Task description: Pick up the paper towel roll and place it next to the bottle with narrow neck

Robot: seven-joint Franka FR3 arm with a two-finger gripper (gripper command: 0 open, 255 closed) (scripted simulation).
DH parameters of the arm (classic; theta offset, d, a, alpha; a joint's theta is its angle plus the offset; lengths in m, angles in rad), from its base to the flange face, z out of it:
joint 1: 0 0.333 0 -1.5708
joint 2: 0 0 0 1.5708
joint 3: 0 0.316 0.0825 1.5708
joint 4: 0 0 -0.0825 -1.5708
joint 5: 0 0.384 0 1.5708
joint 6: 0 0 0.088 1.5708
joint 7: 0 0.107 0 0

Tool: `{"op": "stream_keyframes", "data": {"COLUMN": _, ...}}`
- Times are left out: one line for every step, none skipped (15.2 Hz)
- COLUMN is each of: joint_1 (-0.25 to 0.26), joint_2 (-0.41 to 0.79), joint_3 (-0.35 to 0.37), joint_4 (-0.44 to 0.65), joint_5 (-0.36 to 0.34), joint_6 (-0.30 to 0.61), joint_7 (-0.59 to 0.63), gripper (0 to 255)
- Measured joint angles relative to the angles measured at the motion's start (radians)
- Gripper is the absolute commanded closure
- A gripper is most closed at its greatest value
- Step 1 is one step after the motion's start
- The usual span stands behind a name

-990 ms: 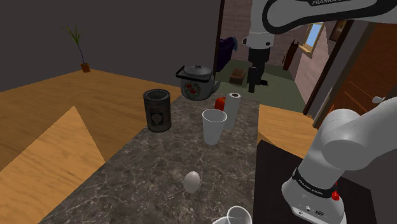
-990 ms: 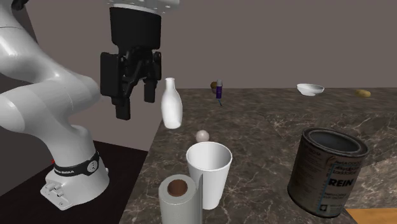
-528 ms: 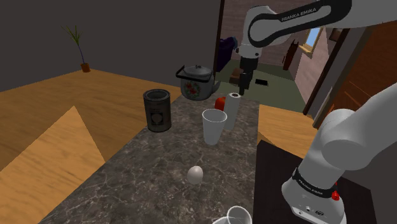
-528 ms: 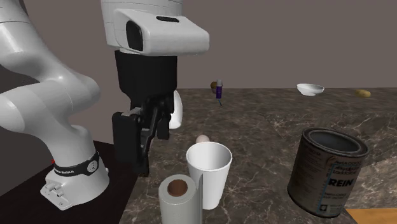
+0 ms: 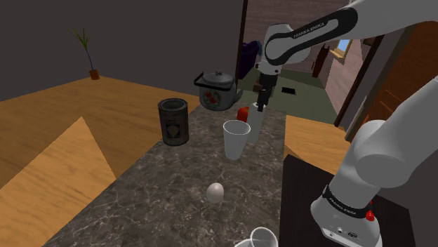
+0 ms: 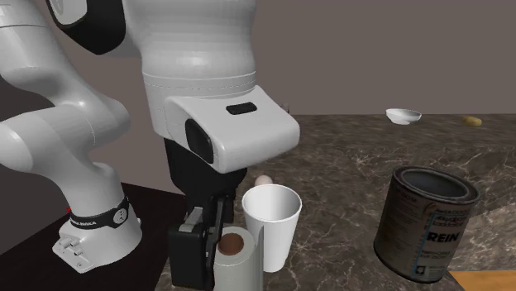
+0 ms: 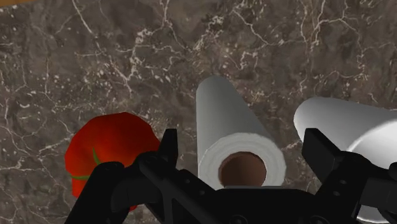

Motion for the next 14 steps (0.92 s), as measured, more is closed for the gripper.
{"op": "stream_keyframes", "data": {"joint_1": 0.001, "joint_2": 0.003, "joint_3": 0.001, "joint_4": -0.010, "joint_5": 0.001, "joint_6": 0.013, "joint_7": 0.002, "gripper": 0}}
{"op": "stream_keyframes", "data": {"joint_1": 0.001, "joint_2": 0.006, "joint_3": 0.000, "joint_4": -0.022, "joint_5": 0.001, "joint_6": 0.028, "joint_7": 0.001, "gripper": 0}}
{"op": "stream_keyframes", "data": {"joint_1": 0.002, "joint_2": 0.012, "joint_3": -0.001, "joint_4": -0.028, "joint_5": 0.002, "joint_6": 0.039, "joint_7": 0.000, "gripper": 0}}
{"op": "stream_keyframes", "data": {"joint_1": 0.001, "joint_2": 0.014, "joint_3": -0.003, "joint_4": -0.030, "joint_5": 0.002, "joint_6": 0.044, "joint_7": -0.001, "gripper": 0}}
{"op": "stream_keyframes", "data": {"joint_1": 0.002, "joint_2": 0.016, "joint_3": -0.003, "joint_4": -0.030, "joint_5": 0.003, "joint_6": 0.047, "joint_7": -0.002, "gripper": 0}}
{"op": "stream_keyframes", "data": {"joint_1": 0.002, "joint_2": 0.017, "joint_3": -0.003, "joint_4": -0.031, "joint_5": 0.003, "joint_6": 0.049, "joint_7": -0.002, "gripper": 0}}
{"op": "stream_keyframes", "data": {"joint_1": 0.002, "joint_2": 0.018, "joint_3": -0.003, "joint_4": -0.031, "joint_5": 0.003, "joint_6": 0.050, "joint_7": -0.002, "gripper": 0}}
{"op": "stream_keyframes", "data": {"joint_1": 0.002, "joint_2": 0.018, "joint_3": -0.003, "joint_4": -0.031, "joint_5": 0.003, "joint_6": 0.050, "joint_7": -0.002, "gripper": 0}}
{"op": "stream_keyframes", "data": {"joint_1": 0.002, "joint_2": 0.018, "joint_3": -0.003, "joint_4": -0.031, "joint_5": 0.003, "joint_6": 0.050, "joint_7": -0.002, "gripper": 0}}
{"op": "stream_keyframes", "data": {"joint_1": 0.002, "joint_2": 0.018, "joint_3": -0.003, "joint_4": -0.031, "joint_5": 0.003, "joint_6": 0.050, "joint_7": -0.002, "gripper": 255}}
{"op": "stream_keyframes", "data": {"joint_1": 0.002, "joint_2": 0.018, "joint_3": -0.003, "joint_4": -0.031, "joint_5": 0.003, "joint_6": 0.050, "joint_7": -0.002, "gripper": 255}}
{"op": "stream_keyframes", "data": {"joint_1": 0.002, "joint_2": 0.018, "joint_3": -0.003, "joint_4": -0.030, "joint_5": 0.003, "joint_6": 0.050, "joint_7": -0.002, "gripper": 255}}
{"op": "stream_keyframes", "data": {"joint_1": 0.001, "joint_2": 0.018, "joint_3": -0.004, "joint_4": -0.030, "joint_5": 0.003, "joint_6": 0.051, "joint_7": -0.002, "gripper": 255}}
{"op": "stream_keyframes", "data": {"joint_1": 0.001, "joint_2": 0.018, "joint_3": -0.004, "joint_4": -0.030, "joint_5": 0.003, "joint_6": 0.051, "joint_7": -0.002, "gripper": 255}}
